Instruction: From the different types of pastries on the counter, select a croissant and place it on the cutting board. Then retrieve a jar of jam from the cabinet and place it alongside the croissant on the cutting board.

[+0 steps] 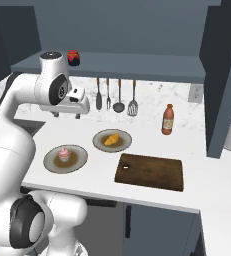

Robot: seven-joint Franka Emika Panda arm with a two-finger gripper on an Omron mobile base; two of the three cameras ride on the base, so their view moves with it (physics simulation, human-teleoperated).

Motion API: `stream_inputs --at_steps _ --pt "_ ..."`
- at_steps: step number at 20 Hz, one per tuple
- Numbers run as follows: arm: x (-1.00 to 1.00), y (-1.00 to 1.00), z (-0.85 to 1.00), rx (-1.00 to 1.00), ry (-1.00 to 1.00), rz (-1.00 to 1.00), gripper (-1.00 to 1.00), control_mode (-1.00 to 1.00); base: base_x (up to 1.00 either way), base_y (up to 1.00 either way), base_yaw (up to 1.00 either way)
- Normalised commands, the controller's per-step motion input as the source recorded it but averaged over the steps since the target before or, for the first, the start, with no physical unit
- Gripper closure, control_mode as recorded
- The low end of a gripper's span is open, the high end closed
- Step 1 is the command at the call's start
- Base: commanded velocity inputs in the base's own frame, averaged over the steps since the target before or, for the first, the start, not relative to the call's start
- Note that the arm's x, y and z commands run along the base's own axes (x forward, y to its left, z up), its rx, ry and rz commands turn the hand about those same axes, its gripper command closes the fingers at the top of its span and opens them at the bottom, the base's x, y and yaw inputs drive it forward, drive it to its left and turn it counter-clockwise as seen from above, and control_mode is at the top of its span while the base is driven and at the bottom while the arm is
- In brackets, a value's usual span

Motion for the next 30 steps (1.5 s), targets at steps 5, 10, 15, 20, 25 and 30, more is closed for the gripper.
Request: stream_inputs --at_steps 5,10,15,20,25,30 --pt "-0.33 0.0 0.0 0.0 0.0 -0.01 -1.0 -1.0 0.0 0.0 0.0" --pt "-0.13 0.0 0.0 0.0 0.0 -0.01 -1.0 -1.0 0.0 0.0 0.0" --pt "-0.04 0.0 0.0 0.0 0.0 0.0 -1.0 -1.0 0.0 0.0 0.0" --pt "0.05 0.0 0.0 0.0 0.0 0.0 -1.0 -1.0 0.0 0.0 0.0" --pt "0.02 0.0 0.22 0.0 -0.04 0.0 -1.0 -1.0 0.0 0.0 0.0" --pt "0.08 0.0 0.49 -0.04 -0.12 0.0 -1.0 -1.0 0.0 0.0 0.0"
